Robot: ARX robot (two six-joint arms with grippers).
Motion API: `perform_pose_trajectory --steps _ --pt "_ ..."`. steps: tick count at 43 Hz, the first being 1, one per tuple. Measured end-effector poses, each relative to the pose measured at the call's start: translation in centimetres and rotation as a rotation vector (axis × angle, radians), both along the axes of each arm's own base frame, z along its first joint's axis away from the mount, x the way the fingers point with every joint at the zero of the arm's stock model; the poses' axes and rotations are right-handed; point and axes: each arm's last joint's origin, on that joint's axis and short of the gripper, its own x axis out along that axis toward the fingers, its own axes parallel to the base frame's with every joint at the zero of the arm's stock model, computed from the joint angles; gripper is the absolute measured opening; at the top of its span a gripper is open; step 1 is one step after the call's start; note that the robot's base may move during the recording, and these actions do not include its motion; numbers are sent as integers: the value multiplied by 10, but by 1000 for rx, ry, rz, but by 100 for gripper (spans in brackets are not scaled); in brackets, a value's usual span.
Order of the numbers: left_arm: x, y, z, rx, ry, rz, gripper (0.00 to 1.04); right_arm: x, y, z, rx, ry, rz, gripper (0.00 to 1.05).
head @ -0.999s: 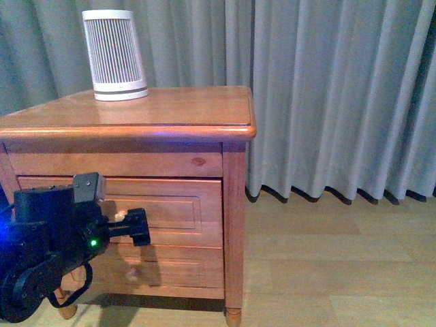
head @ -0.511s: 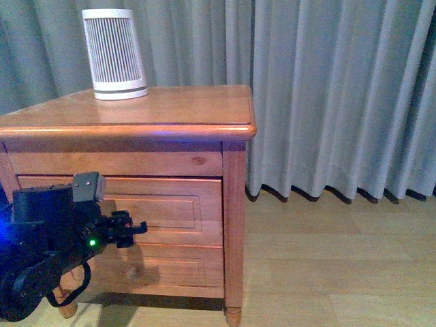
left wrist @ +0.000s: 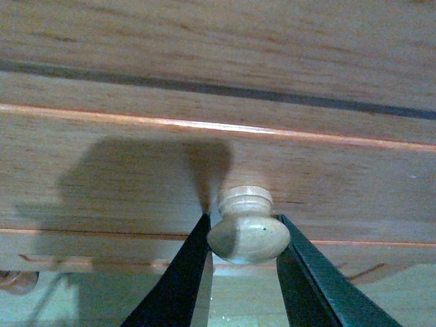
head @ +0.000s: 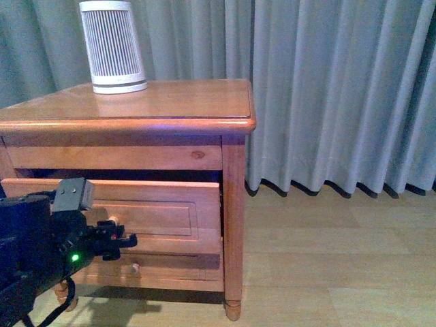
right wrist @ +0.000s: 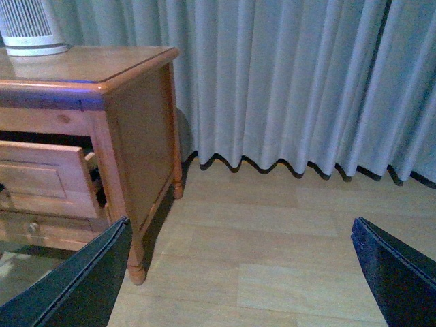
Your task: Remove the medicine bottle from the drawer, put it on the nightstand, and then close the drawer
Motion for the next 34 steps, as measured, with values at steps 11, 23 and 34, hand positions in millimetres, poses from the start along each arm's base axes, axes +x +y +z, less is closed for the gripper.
perform_pose_trajectory --steps 11,23,34 --pt "-42 10 -3 31 8 -10 25 0 0 0 0 0 0 98" --pt "-97 21 -2 95 7 -33 25 0 0 0 0 0 0 98" --pt "-128 26 -1 111 30 -34 25 0 0 0 0 0 0 98"
